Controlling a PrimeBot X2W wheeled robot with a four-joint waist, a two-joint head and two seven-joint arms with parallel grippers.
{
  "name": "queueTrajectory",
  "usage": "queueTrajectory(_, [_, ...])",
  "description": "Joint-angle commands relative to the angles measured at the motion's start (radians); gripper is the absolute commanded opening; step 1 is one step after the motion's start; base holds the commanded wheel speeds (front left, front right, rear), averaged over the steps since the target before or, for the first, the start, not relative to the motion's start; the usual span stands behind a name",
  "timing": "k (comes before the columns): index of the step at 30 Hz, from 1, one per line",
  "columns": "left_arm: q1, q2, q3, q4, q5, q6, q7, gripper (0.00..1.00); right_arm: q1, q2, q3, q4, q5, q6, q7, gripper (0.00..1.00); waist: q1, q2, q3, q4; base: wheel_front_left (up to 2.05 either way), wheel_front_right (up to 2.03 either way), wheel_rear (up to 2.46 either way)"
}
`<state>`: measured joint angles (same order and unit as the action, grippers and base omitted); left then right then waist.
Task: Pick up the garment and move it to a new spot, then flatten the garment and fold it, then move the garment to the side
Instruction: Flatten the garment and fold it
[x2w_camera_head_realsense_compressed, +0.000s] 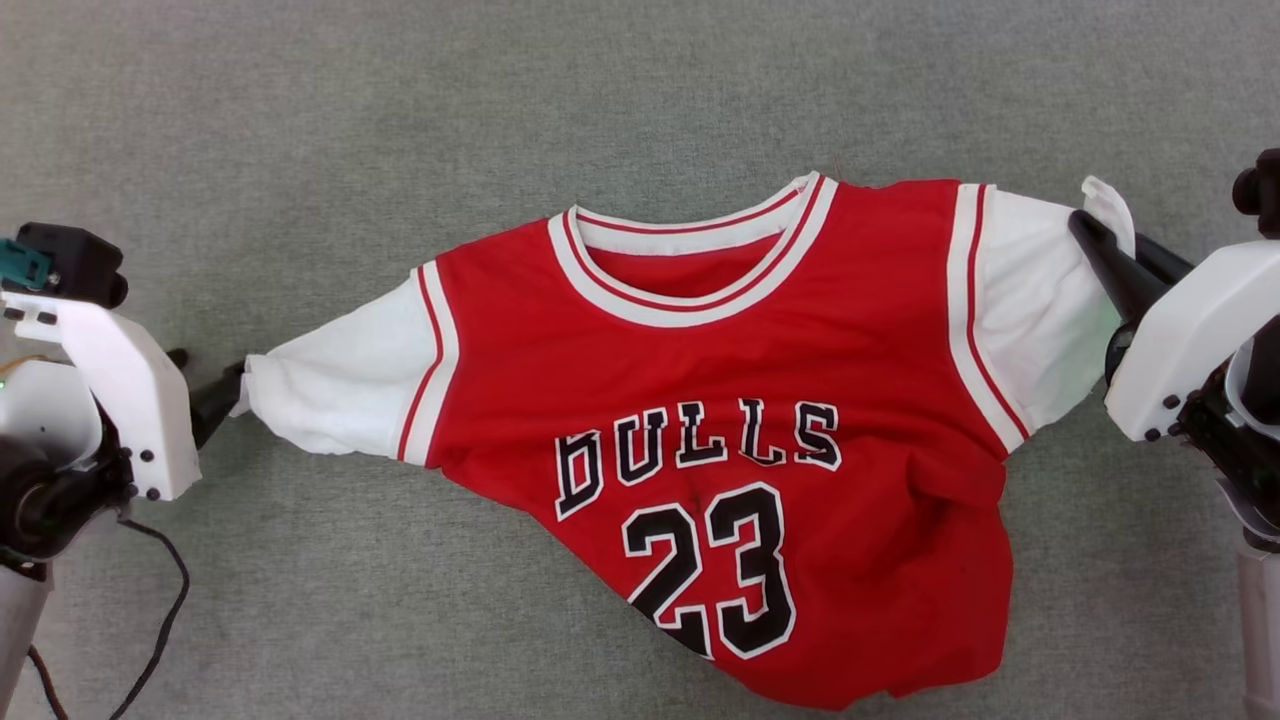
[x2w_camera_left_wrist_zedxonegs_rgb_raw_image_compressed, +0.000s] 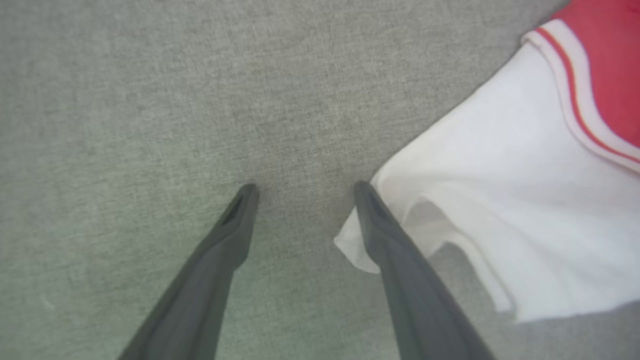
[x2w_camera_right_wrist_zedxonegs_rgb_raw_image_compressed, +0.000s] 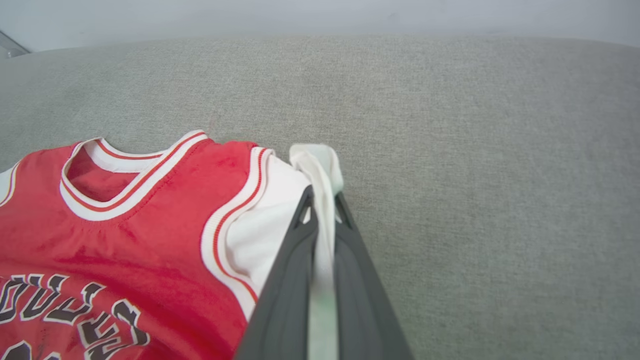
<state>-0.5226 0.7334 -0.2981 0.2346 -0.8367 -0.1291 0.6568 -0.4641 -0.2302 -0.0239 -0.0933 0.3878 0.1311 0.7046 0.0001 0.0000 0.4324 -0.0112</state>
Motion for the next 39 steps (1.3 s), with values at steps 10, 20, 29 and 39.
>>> queueTrajectory(10, [-0.003,0.010,-0.191,0.019,-0.097,-0.004,0.106,1.00,-0.042,-0.009,0.006,0.016,-0.018,-0.001,-0.006,0.00,-0.0001,0.0000,0.035,-0.005,0.00,0.00,0.00])
queueTrajectory(20, [0.000,0.049,-0.386,-0.010,-0.130,-0.007,0.138,0.00,-0.055,-0.019,0.009,0.033,-0.031,-0.001,-0.008,0.00,-0.0001,0.0000,0.053,0.004,0.00,0.00,0.00])
queueTrajectory(29, [-0.023,0.060,-0.424,-0.014,-0.150,-0.006,0.029,0.00,-0.050,-0.030,0.007,0.063,-0.040,-0.001,-0.015,0.00,-0.0001,0.0000,0.017,0.018,0.00,0.00,0.00])
queueTrajectory(39, [-0.090,0.077,-0.322,-0.015,-0.096,0.003,-0.217,0.00,-0.054,-0.064,0.010,0.102,-0.054,-0.001,-0.043,0.00,-0.0001,0.0000,-0.074,0.032,0.00,0.00,0.00])
